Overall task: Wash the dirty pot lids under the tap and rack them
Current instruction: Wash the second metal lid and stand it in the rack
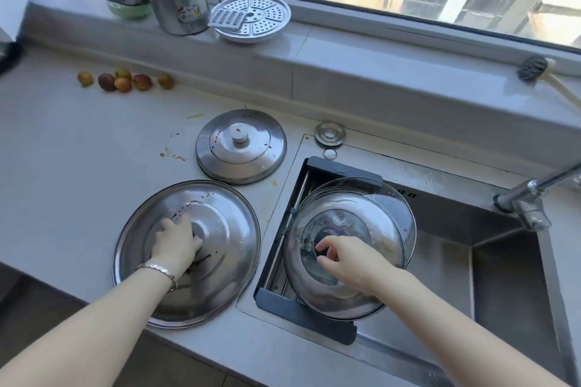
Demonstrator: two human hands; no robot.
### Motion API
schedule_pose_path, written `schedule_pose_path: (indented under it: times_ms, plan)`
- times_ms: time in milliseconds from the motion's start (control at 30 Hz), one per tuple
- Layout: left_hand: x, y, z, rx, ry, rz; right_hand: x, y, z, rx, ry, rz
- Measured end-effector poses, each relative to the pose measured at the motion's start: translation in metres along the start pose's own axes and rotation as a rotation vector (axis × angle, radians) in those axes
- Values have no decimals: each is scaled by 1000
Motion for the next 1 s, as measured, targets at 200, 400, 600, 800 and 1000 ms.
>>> schedule_pose_path:
  times_ms: [200,400,600,800,1000]
  plan:
    - [-56,-58,58,214,-177,176,-22,-13,15,75,273,175]
    - [-116,-134,165,499,-407,197,-113,-72,34,83,782,341]
    - [-117,-202,276,716,-569,23,-204,-175,79,98,982,624]
    - [-81,-249,349,791,-601,-116,-234,-232,115,126,720,731]
    - [-50,-283,354,854,-672,26,-155,-194,155,313,434,477]
Point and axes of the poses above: each hand's wrist, its own y-axis towards the middle knuckle, its own x-axis out of the palm, z = x × y, the point moved 6 cm from there along y, towards the middle knuckle, and after that the axes turned 1 degree about -x, right-handed, at the moved point
